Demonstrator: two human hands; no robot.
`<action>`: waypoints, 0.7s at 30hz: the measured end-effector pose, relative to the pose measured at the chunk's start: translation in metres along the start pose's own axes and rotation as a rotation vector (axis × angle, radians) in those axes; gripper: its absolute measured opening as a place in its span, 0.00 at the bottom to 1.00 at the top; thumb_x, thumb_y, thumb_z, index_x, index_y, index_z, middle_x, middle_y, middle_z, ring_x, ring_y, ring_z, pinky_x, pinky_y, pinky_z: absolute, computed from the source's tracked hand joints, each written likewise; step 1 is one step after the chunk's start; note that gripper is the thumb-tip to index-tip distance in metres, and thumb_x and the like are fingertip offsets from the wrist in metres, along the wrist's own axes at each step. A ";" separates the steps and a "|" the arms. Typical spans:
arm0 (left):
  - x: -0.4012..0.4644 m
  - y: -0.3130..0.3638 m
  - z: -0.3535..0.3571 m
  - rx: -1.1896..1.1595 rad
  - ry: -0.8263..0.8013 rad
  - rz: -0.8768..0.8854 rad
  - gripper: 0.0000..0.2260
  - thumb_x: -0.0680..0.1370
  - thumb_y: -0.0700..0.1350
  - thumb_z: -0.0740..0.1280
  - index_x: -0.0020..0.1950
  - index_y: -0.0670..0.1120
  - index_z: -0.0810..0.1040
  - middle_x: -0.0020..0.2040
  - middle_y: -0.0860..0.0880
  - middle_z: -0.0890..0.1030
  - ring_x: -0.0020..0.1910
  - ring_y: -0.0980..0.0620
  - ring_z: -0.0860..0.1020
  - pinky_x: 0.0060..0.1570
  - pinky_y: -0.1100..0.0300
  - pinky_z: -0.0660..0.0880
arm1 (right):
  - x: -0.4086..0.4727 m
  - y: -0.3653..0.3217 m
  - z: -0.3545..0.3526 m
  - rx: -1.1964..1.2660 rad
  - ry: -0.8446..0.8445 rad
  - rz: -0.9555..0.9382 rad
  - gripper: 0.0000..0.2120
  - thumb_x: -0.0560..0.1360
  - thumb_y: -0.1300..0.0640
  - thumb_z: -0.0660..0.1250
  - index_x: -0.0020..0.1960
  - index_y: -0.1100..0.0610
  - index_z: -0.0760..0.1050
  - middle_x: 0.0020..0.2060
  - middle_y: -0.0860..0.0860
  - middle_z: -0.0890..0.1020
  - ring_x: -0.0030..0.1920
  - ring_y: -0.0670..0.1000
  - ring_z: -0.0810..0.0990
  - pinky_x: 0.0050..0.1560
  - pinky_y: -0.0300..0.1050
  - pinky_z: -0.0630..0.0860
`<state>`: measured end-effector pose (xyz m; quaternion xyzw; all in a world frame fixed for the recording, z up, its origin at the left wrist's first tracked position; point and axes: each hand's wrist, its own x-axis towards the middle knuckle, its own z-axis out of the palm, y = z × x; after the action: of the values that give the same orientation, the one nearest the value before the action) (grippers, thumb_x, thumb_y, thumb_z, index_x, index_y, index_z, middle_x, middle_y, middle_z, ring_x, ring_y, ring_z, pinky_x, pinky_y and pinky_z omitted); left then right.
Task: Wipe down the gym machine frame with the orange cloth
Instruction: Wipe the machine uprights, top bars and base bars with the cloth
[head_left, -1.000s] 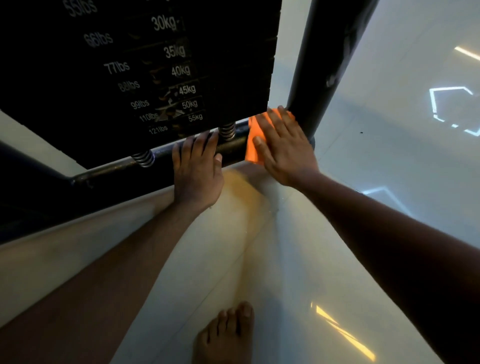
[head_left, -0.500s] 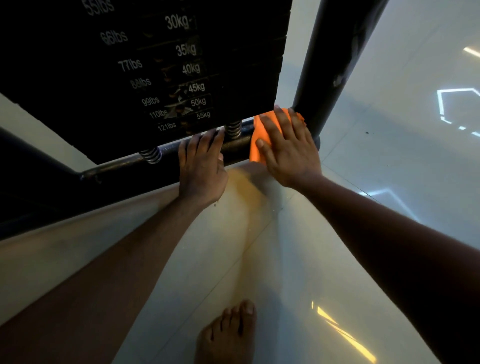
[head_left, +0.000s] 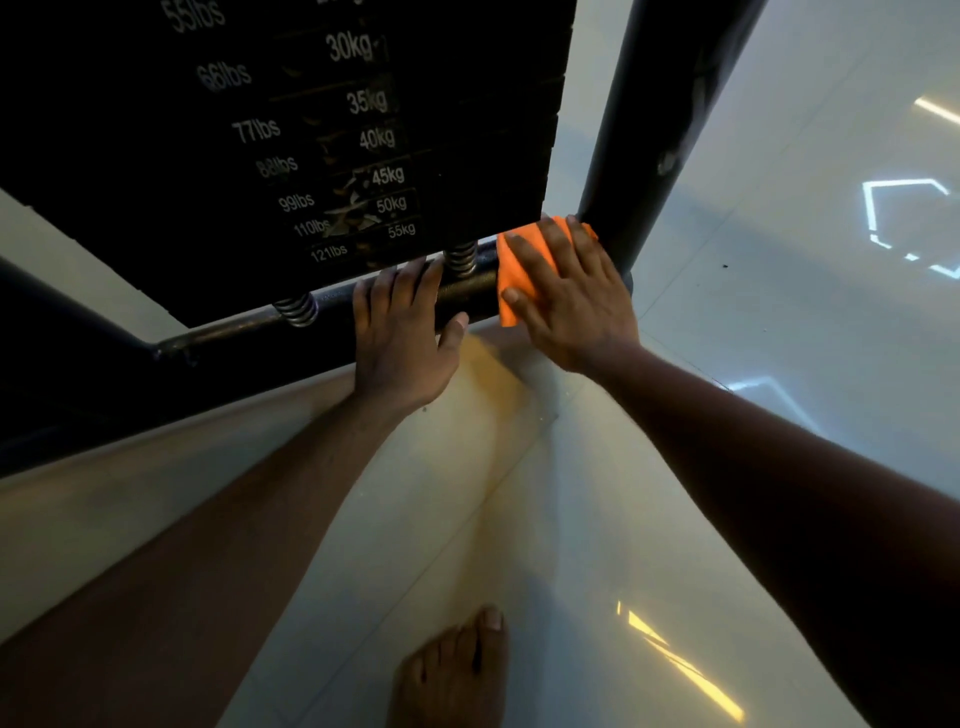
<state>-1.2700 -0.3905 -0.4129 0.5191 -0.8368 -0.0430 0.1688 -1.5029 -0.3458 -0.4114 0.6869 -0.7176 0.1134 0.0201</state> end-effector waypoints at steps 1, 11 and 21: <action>-0.001 0.001 0.001 0.014 0.019 -0.002 0.32 0.84 0.60 0.62 0.85 0.49 0.62 0.82 0.48 0.66 0.83 0.42 0.60 0.83 0.39 0.49 | -0.001 -0.011 0.001 0.035 0.014 0.039 0.34 0.87 0.32 0.47 0.89 0.42 0.46 0.89 0.53 0.49 0.88 0.61 0.44 0.86 0.68 0.50; -0.013 0.011 0.021 0.207 0.137 -0.042 0.27 0.90 0.58 0.53 0.87 0.48 0.59 0.84 0.45 0.65 0.84 0.39 0.60 0.83 0.36 0.50 | -0.007 0.000 0.010 0.160 0.077 0.044 0.32 0.90 0.36 0.47 0.89 0.47 0.45 0.89 0.51 0.46 0.88 0.57 0.41 0.87 0.65 0.46; -0.015 0.008 0.026 0.182 0.167 -0.072 0.28 0.89 0.59 0.54 0.87 0.50 0.59 0.84 0.48 0.65 0.85 0.42 0.60 0.84 0.38 0.49 | -0.007 0.005 0.019 0.171 0.109 0.027 0.31 0.90 0.38 0.49 0.89 0.47 0.48 0.89 0.52 0.47 0.88 0.58 0.42 0.86 0.67 0.46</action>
<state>-1.2794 -0.3761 -0.4387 0.5638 -0.8011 0.0705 0.1881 -1.5046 -0.3424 -0.4315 0.6692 -0.7123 0.2117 -0.0012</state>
